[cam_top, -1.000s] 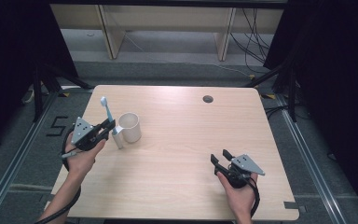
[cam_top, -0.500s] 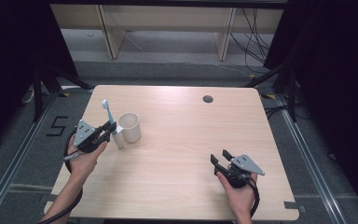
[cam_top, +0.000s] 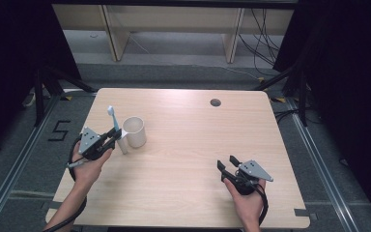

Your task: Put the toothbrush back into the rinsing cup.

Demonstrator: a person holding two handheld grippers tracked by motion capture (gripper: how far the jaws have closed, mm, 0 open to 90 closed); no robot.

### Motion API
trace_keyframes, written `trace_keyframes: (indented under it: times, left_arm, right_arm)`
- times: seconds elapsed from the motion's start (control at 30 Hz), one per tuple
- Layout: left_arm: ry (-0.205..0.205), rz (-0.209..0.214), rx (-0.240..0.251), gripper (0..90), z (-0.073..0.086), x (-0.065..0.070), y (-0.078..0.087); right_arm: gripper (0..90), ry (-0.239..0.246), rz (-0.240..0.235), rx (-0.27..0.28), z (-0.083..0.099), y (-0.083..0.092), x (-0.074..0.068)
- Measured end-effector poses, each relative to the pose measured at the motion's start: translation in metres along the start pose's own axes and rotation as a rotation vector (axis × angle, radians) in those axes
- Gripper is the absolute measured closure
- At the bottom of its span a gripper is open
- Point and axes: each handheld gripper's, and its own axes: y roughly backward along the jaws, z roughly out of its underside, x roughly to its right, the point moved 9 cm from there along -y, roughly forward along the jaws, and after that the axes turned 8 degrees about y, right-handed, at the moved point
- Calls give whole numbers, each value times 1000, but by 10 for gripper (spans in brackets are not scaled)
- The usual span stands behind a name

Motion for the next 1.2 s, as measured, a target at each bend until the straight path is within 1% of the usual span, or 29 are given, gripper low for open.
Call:
trace_keyframes:
  times: [0.1,0.13,0.2,0.23,0.27,0.3,0.33,0.37,0.43,0.47,0.5,0.53,0.57,0.63,0.7,0.73,0.77,0.8,0.83,0.87,0.9,0.97,1.0,1.03,1.07,1.1,1.13,1.17,1.2]
  left_arm:
    - [-5,4,5,784,2,0,-1]
    - [-4,-1,-2,783,3,0,-1]
    - [-6,-1,2,783,4,-1,-2]
    - [-10,2,3,783,4,-1,-2]
    - [-11,-3,-6,783,5,-1,-1]
    - [-6,4,1,783,6,0,-2]
    - [-8,1,-4,783,7,-1,-2]
    - [-8,5,3,783,7,-1,-3]
    - [-4,-2,-12,782,10,-2,-1]
    - [-2,-3,-13,782,11,-2,-2]
    - [-1,-1,-10,781,11,-2,-2]
    - [-2,4,-5,781,12,-2,-3]
    - [-5,0,-17,775,13,-2,-3]
    - [-2,1,-20,763,15,-2,-3]
    - [-6,3,-19,756,15,-2,-3]
    - [-8,9,-8,749,14,-2,-4]
    - [-11,2,-21,738,14,-3,-2]
    - [-10,5,-18,724,14,-2,-2]
    - [-12,8,-18,683,13,-2,-1]
    - [-10,16,-8,683,12,-1,-2]
    - [-8,8,-20,660,13,-1,0]
    - [-5,12,-27,613,14,-1,1]
    - [-4,17,-19,590,13,-1,1]
    - [-4,13,-20,574,14,-1,2]
    - [0,6,-29,553,14,-2,4]
    - [5,14,-18,514,13,-2,4]
    - [4,7,-26,514,13,-2,6]
    - [19,12,-20,497,12,-2,7]
    - [19,9,-30,471,12,-2,9]
  right_arm:
    - [458,0,0,0,0,0,0]
    - [458,0,2,-1,0,0,0]
    - [458,-1,-6,10,-1,-1,0]
    - [458,0,-7,-4,0,0,0]
    - [458,3,-7,4,-1,1,0]
    - [457,14,-6,3,-1,1,2]
    - [458,9,4,-2,-1,3,2]
    - [458,16,8,-1,-1,3,3]
    - [458,-12,0,-11,0,3,1]
    - [458,-12,0,-11,0,3,1]
    - [458,-35,-2,-16,0,4,-1]
    - [458,3,1,-2,-1,3,1]
    - [458,8,-2,3,-2,2,2]
    - [457,7,-3,5,-2,2,1]
    - [457,15,4,10,-2,2,2]
    - [457,16,1,5,-2,2,2]
    - [458,9,-5,-1,-1,3,2]
    - [457,8,-3,5,-2,2,2]
    - [457,8,-12,7,-2,2,1]
    - [457,8,-12,7,-2,2,1]
    - [457,12,-10,8,-2,1,1]
    - [457,-12,-23,-2,0,1,-2]
    - [456,2,-8,-20,1,2,0]
    - [456,2,-6,-24,1,2,0]
    - [456,2,-6,-21,1,2,0]
    - [456,-5,-22,-1,0,1,-1]
    - [456,-5,-22,-1,0,1,-1]
    - [456,-4,-22,0,0,1,-1]
    - [455,-10,-17,-9,0,1,-1]
